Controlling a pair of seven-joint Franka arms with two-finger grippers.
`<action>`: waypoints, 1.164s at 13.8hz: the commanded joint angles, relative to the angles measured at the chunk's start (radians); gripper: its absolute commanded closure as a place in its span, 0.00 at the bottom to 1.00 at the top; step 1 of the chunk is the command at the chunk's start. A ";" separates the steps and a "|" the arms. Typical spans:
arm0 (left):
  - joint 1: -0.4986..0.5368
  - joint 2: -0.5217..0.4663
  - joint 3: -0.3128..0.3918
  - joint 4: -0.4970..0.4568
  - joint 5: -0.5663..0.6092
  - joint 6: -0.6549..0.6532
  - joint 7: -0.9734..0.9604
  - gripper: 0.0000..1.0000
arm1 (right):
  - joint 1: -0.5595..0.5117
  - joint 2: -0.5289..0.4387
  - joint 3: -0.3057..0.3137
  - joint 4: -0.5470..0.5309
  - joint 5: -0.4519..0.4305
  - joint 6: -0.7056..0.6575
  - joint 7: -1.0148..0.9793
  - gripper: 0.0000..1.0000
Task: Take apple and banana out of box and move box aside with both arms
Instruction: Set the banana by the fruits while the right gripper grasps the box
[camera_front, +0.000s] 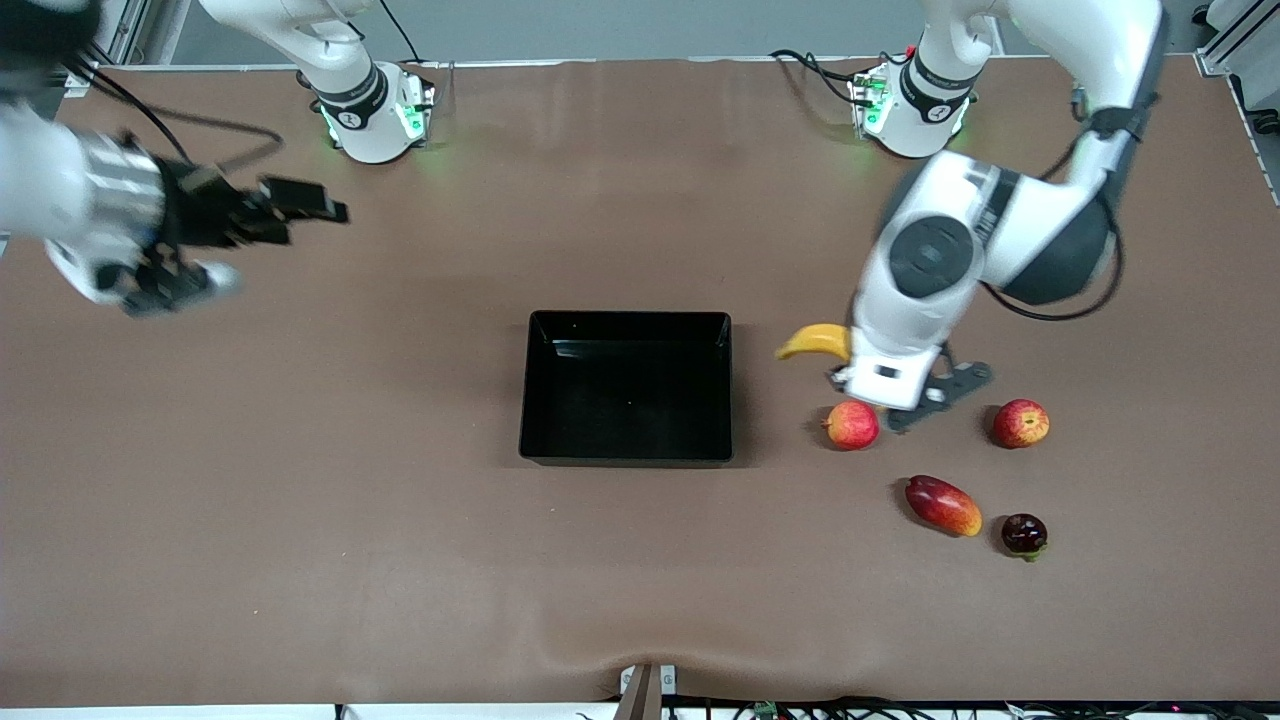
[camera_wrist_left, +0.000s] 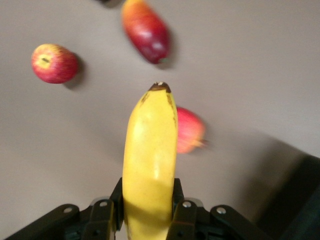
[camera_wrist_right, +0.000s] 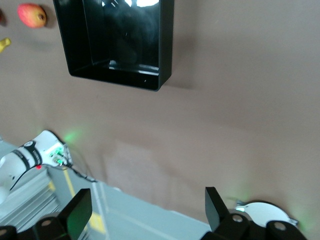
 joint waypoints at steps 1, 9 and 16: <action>0.085 -0.044 -0.005 -0.189 -0.017 0.129 0.025 1.00 | 0.017 0.174 -0.008 0.027 0.123 -0.017 -0.003 0.00; 0.246 0.131 0.001 -0.333 0.005 0.490 0.030 1.00 | 0.367 0.375 -0.011 0.010 -0.069 0.339 -0.080 0.00; 0.295 0.173 0.006 -0.329 0.111 0.523 0.030 0.03 | 0.384 0.269 -0.023 -0.239 -0.185 0.714 -0.014 0.00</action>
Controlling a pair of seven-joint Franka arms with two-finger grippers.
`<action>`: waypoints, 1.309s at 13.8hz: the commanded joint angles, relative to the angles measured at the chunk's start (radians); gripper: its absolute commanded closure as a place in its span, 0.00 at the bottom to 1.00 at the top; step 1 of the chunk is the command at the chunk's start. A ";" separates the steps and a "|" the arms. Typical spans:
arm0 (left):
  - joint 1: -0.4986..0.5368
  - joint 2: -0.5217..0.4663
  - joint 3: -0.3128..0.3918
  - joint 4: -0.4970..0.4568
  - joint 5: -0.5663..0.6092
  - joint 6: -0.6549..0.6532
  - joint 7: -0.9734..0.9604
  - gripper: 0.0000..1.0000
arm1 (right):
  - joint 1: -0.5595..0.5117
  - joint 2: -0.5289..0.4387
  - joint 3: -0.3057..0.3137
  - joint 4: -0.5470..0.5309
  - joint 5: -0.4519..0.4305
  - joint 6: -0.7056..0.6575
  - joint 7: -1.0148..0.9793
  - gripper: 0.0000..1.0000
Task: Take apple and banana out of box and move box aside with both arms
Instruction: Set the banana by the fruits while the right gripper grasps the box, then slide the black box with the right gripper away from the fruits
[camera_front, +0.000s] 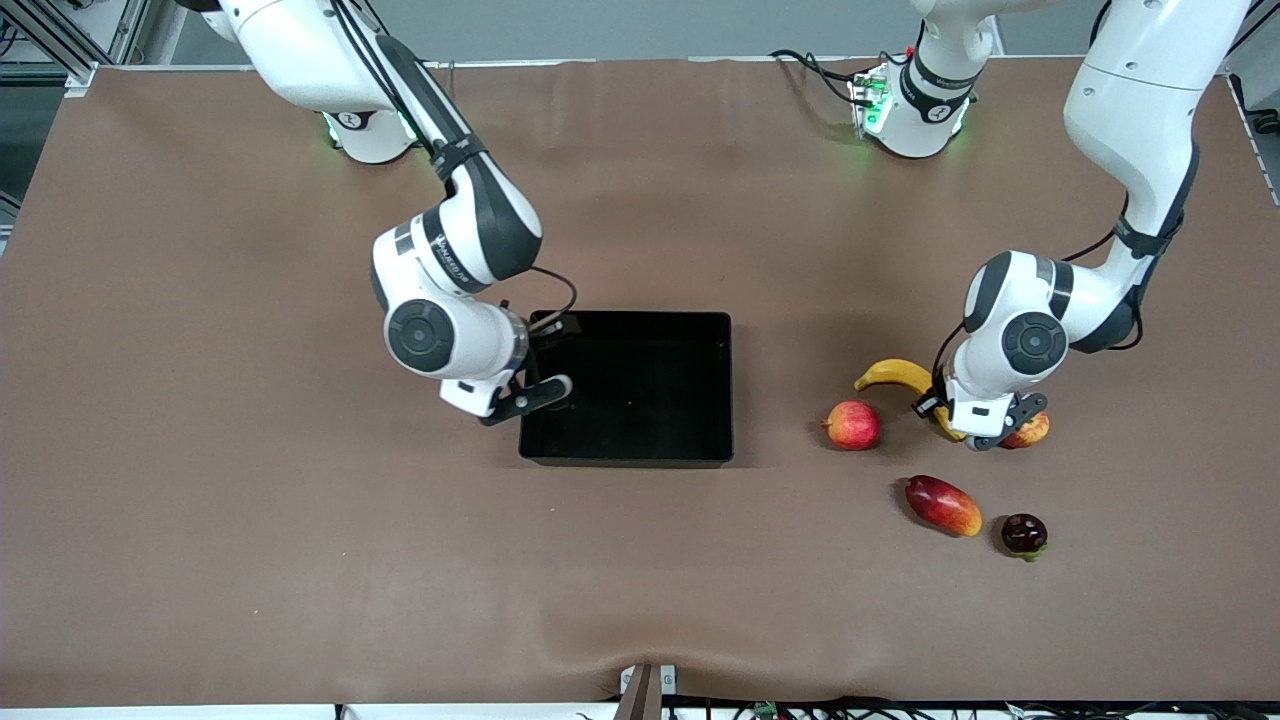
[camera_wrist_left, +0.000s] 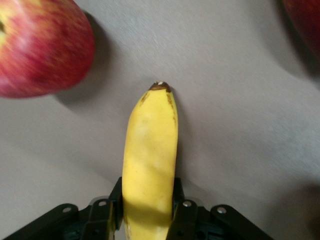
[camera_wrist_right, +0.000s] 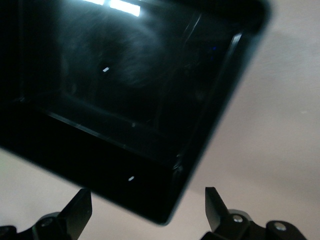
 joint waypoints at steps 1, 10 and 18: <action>0.013 0.005 -0.003 0.005 0.045 0.018 0.002 0.00 | -0.016 -0.065 -0.017 -0.093 -0.023 0.050 0.126 0.00; 0.003 -0.155 -0.106 0.327 0.033 -0.492 -0.003 0.00 | 0.013 -0.031 -0.019 -0.212 -0.015 0.248 0.304 0.55; 0.027 -0.225 -0.160 0.625 -0.076 -0.839 0.365 0.00 | 0.012 -0.026 -0.019 -0.212 -0.015 0.276 0.291 1.00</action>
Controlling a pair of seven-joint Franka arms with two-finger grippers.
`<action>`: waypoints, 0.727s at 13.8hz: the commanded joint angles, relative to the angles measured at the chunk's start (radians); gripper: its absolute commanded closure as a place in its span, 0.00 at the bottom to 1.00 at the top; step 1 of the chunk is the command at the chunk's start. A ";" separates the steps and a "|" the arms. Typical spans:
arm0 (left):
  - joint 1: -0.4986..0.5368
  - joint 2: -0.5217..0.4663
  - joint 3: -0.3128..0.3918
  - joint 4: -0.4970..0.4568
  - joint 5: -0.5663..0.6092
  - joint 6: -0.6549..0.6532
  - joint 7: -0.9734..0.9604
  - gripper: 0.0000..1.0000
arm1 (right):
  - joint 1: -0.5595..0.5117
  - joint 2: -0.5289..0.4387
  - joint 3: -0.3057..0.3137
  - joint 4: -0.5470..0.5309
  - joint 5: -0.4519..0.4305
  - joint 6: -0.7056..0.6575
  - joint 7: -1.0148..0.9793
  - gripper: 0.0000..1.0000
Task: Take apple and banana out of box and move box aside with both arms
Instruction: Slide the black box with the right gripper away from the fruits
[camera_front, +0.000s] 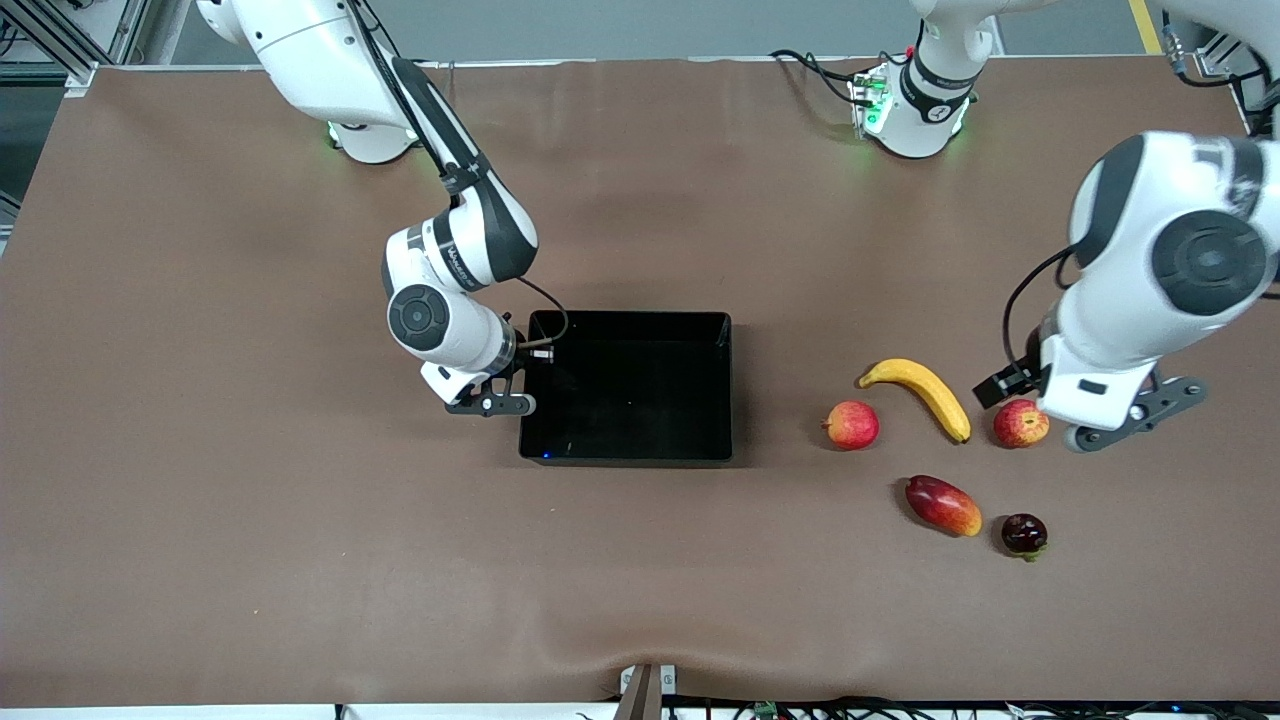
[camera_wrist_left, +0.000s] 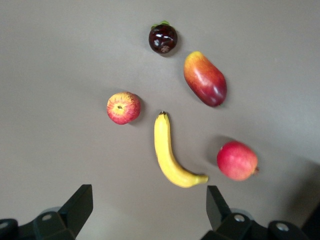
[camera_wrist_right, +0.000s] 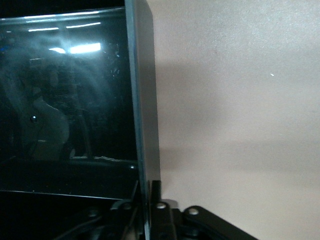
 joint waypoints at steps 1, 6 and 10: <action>0.028 -0.063 -0.001 0.043 -0.028 -0.094 0.147 0.00 | -0.054 -0.027 -0.001 -0.004 -0.013 -0.039 -0.042 1.00; 0.051 -0.212 0.095 0.008 -0.131 -0.102 0.508 0.00 | -0.290 -0.160 -0.004 0.005 -0.022 -0.237 -0.283 1.00; -0.114 -0.319 0.394 -0.073 -0.325 -0.108 0.669 0.00 | -0.583 -0.197 -0.004 0.010 -0.128 -0.343 -0.525 1.00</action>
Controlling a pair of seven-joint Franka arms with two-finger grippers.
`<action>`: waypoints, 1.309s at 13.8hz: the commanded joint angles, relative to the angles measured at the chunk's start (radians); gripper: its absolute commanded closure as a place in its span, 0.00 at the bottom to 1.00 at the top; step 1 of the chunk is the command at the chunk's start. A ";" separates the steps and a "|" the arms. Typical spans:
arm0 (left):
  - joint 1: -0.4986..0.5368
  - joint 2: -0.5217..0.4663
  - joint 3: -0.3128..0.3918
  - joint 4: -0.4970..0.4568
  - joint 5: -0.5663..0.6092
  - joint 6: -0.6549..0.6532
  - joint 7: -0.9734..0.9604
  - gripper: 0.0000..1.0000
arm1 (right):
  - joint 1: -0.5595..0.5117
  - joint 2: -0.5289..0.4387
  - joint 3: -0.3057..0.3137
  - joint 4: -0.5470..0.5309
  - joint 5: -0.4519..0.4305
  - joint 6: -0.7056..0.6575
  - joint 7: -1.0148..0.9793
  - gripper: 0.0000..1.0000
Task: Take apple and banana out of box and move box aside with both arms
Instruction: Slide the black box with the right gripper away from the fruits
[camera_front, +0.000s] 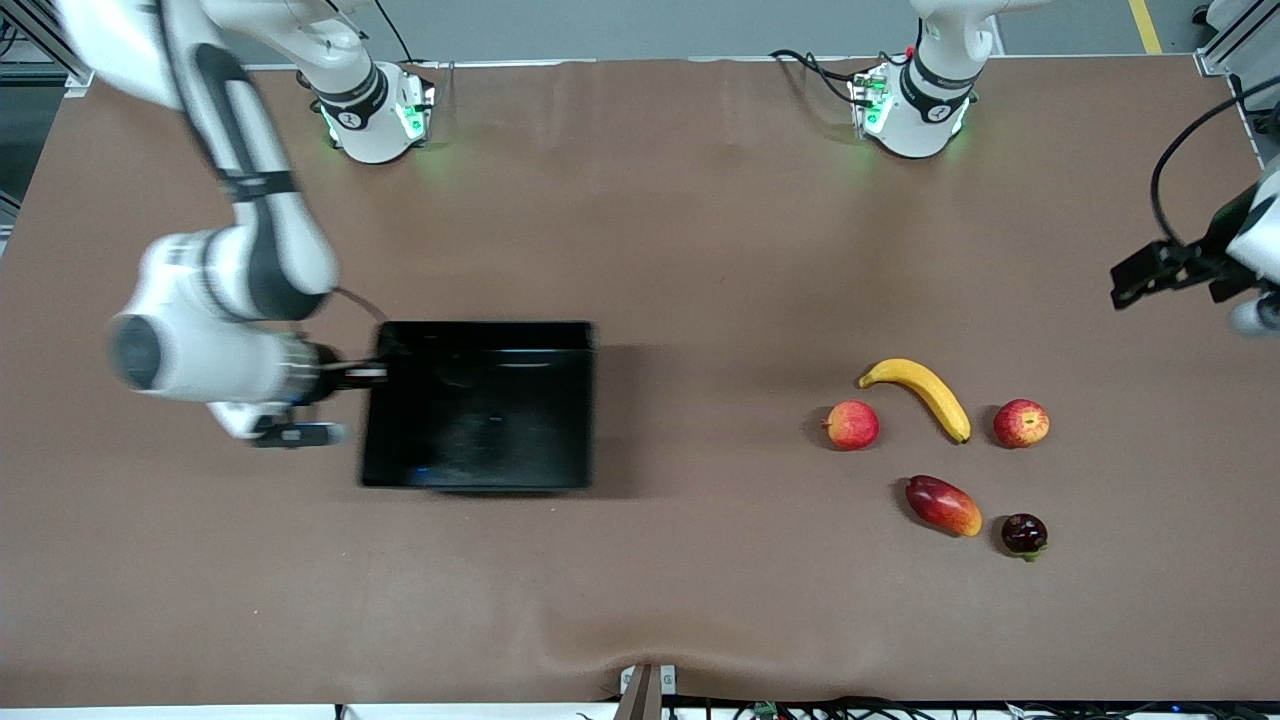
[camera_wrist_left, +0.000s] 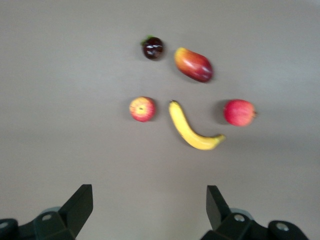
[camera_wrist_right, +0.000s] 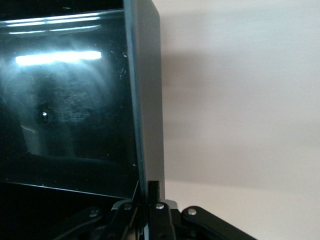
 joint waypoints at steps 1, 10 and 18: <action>-0.115 -0.099 0.171 -0.105 -0.084 0.005 0.065 0.00 | -0.228 -0.025 0.026 -0.011 -0.069 -0.033 -0.193 1.00; -0.117 -0.180 0.104 -0.183 -0.027 -0.015 -0.059 0.00 | -0.500 0.131 0.026 0.032 -0.072 0.124 -0.367 1.00; -0.119 -0.183 0.110 -0.180 -0.030 -0.020 -0.044 0.00 | -0.453 0.076 0.030 0.119 -0.097 0.079 -0.404 0.00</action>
